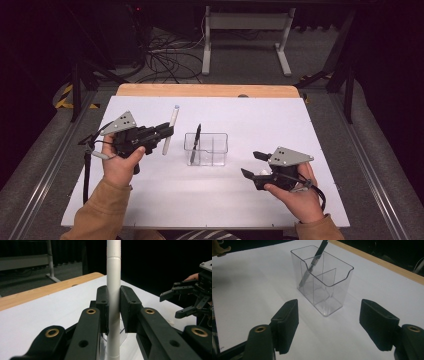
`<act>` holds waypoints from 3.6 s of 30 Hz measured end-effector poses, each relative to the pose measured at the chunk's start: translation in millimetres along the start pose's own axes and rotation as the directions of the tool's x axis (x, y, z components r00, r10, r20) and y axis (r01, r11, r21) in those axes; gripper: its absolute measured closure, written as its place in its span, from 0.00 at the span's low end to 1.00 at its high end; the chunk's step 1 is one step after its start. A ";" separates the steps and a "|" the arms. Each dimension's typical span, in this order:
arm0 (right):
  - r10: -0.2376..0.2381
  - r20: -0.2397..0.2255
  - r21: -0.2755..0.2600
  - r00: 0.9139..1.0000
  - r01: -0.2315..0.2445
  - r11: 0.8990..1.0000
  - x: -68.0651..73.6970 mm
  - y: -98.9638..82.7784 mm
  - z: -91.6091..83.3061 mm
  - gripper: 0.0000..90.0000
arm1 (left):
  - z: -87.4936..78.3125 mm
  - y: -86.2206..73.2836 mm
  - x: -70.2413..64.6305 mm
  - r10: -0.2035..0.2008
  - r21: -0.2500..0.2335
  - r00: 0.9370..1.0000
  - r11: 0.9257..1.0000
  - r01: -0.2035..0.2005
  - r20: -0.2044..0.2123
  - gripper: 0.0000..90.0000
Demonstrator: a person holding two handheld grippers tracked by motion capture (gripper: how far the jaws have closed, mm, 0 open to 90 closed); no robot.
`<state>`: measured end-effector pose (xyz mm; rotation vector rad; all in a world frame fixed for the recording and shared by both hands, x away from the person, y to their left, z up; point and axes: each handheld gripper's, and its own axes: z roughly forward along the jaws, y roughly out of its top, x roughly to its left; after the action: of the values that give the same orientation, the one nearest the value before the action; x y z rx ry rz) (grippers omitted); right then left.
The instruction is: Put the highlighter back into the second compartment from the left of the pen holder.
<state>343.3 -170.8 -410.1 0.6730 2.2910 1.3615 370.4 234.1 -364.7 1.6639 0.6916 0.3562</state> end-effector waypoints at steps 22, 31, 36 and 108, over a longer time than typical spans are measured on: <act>0.000 -0.006 0.005 1.000 0.000 1.000 1.0 -0.6 1.8 0.36 | 54.7 -2.1 -14.4 0.050 -0.061 0.996 0.997 -0.045 0.076 0.87; 0.003 -0.011 0.010 1.000 -0.003 1.000 0.6 -1.8 3.6 0.36 | 72.2 -5.0 -16.7 0.064 -0.078 0.994 0.995 -0.057 0.088 0.87; 0.002 -0.015 0.013 1.000 -0.002 1.000 1.0 -2.2 4.8 0.36 | 81.6 -8.0 -14.8 0.064 -0.091 0.993 0.994 -0.055 0.096 0.87; -0.011 -0.026 0.000 1.000 0.012 1.000 2.8 -1.0 1.6 0.35 | 113.1 -40.2 -8.8 0.071 0.049 0.994 0.996 -0.075 0.079 0.87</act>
<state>341.7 -168.4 -411.9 0.6448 2.3122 1.3724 420.0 143.6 -426.6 1.7460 0.5883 0.3264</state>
